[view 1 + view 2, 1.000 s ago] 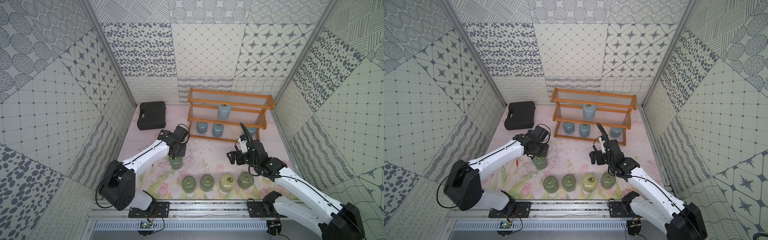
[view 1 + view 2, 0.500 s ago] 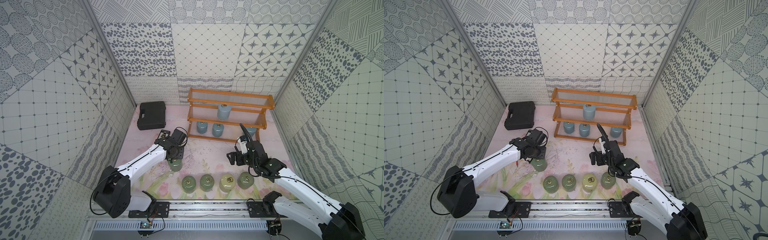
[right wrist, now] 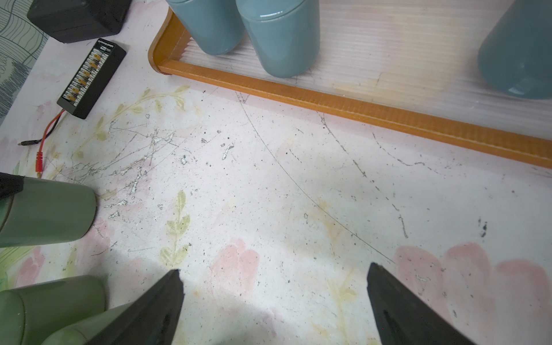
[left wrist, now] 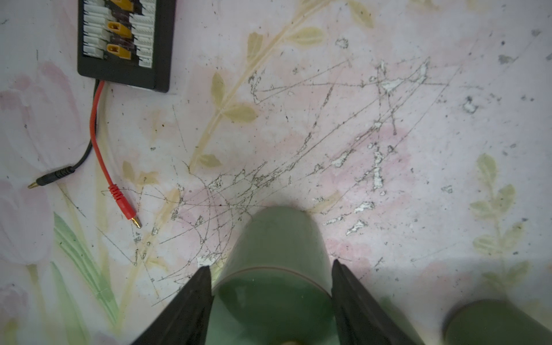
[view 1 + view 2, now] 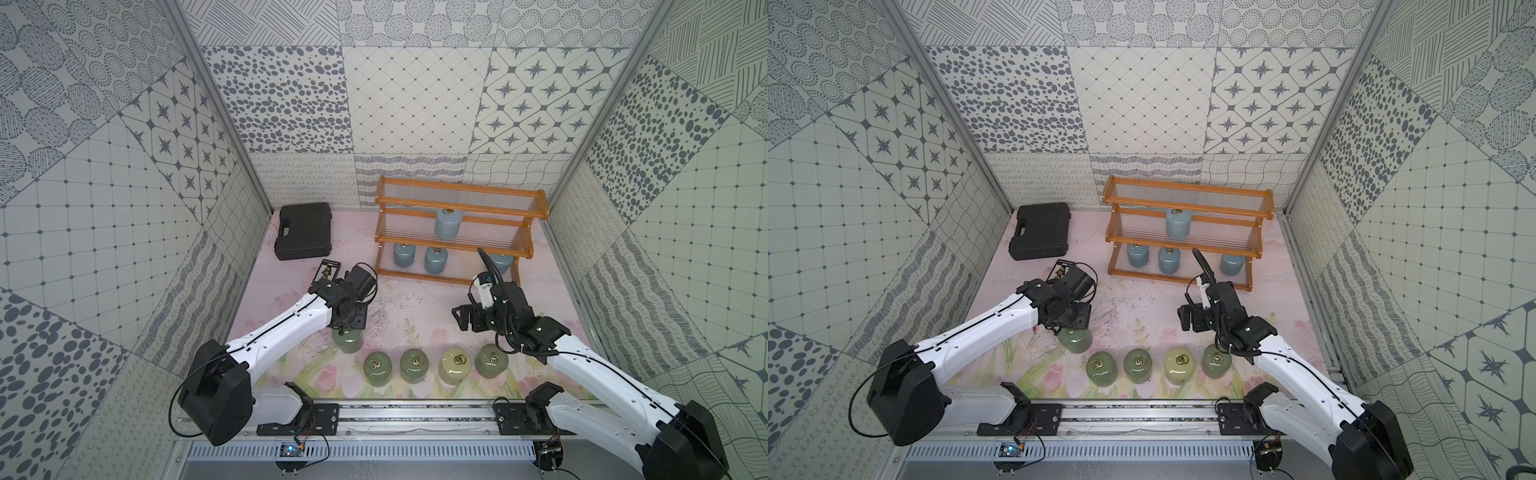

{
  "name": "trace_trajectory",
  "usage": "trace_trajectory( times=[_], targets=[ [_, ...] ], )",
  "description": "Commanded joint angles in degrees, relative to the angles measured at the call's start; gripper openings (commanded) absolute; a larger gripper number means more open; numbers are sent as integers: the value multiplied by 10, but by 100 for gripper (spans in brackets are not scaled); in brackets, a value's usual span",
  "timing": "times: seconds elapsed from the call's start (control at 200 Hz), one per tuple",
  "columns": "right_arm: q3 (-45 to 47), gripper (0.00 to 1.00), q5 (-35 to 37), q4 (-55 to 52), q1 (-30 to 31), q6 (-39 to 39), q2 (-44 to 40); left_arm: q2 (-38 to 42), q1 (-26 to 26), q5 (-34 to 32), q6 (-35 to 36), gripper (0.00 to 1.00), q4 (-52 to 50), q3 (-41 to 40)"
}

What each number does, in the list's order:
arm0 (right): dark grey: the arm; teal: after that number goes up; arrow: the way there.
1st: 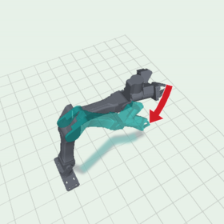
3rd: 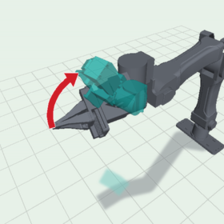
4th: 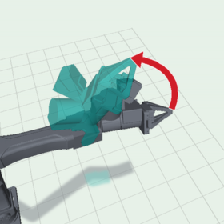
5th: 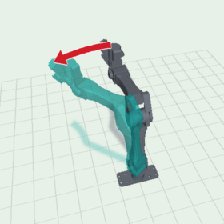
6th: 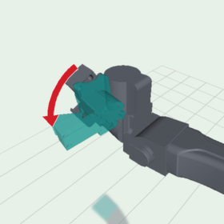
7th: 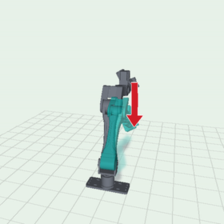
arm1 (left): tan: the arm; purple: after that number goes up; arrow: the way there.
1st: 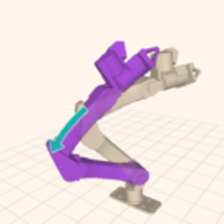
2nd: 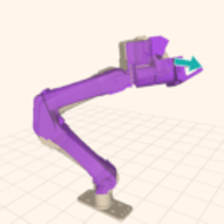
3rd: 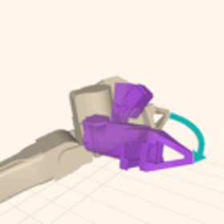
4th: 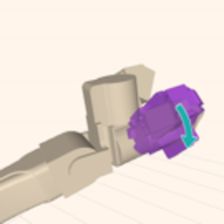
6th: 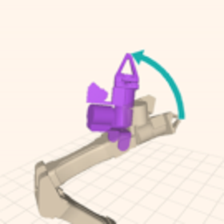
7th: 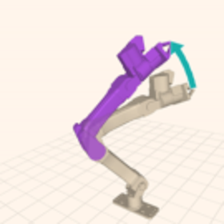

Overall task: Remove the tea canisters from the shelf
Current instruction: Place the tea canister at the center of the board.

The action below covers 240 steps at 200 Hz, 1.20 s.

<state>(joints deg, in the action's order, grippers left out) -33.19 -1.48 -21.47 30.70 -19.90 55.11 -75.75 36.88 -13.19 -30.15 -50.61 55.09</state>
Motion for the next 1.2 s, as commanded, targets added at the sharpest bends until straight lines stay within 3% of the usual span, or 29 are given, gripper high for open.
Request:
trace_trajectory(
  times=[0.0,0.41,0.625,1.196],
  targets=[
    [5,100,-5,30,-3,11,4,-13,16,-23,-7,68,-73,31],
    [1,100,-9,29,-9,20,14,-112,32,7,14,71,-64,58],
    [4,100,-12,34,-13,21,17,-102,36,4,-1,63,-98,46],
    [10,100,-26,45,-16,23,30,-71,40,21,-58,61,-127,17]
  ],
)
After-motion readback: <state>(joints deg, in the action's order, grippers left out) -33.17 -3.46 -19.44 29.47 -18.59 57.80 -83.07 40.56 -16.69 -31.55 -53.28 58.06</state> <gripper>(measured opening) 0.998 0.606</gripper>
